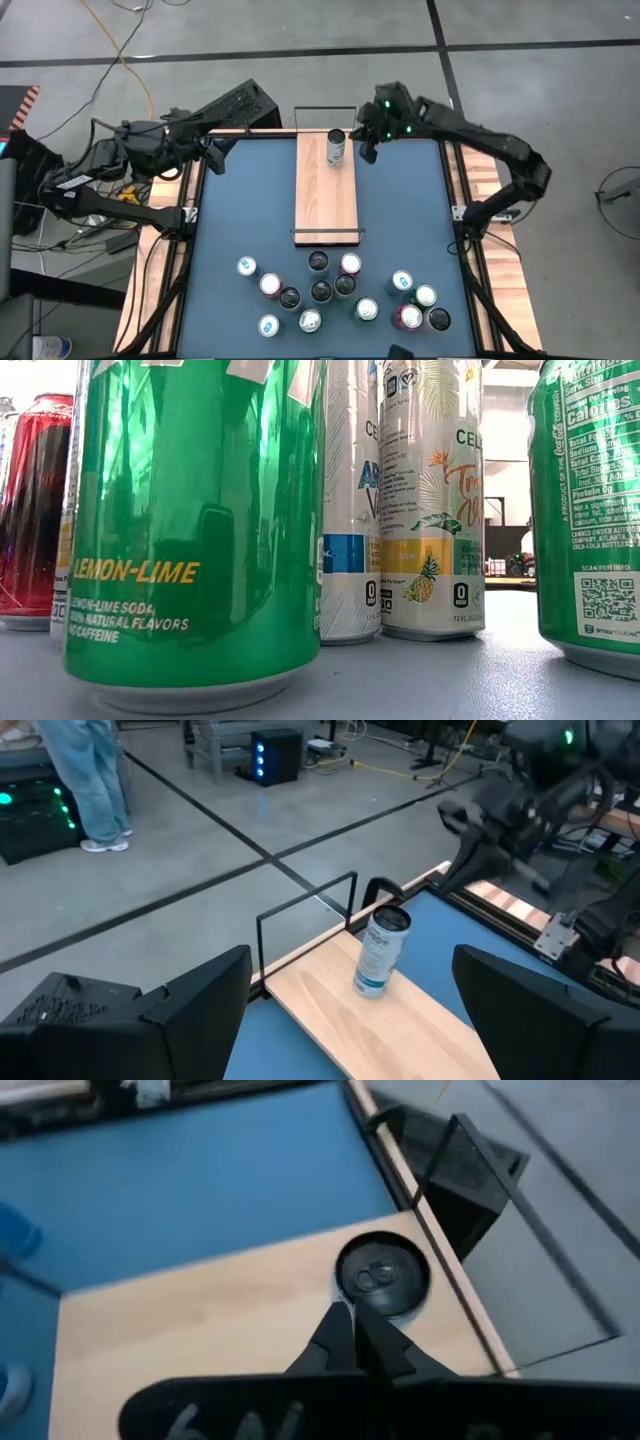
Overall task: Place canned beverage on shelf
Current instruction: Put the bottom right white blue soda can on the shelf
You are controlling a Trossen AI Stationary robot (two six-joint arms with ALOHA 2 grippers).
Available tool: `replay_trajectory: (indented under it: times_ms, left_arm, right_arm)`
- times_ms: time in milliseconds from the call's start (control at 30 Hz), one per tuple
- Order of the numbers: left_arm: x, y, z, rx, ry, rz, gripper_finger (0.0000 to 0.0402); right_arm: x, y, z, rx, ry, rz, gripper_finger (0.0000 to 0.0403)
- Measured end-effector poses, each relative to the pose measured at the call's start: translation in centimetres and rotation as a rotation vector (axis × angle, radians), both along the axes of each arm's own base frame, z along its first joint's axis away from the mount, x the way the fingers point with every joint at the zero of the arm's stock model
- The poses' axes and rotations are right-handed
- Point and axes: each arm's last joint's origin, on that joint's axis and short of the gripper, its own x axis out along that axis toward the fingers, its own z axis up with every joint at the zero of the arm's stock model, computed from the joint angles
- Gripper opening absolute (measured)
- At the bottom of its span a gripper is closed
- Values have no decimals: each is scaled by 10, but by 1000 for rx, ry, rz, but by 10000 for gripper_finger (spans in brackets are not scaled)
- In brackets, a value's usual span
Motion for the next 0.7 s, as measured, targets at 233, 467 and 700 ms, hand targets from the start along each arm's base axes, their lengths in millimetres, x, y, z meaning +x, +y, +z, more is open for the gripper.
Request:
replay_trajectory:
  times_ms: [233, 467, 700]
  left_arm:
    - [0, 0, 0, -3, -5, 10, 332]
    - [0, 0, 0, -8, -12, 23, 332]
    - [1, 1, 0, -9, -8, 24, 332]
  right_arm:
    - [-4, 3, -44, 68, -19, -94, 0]
    - [14, -8, -72, 92, 17, -92, 0]
    - [24, -13, -90, 107, 43, -78, 0]
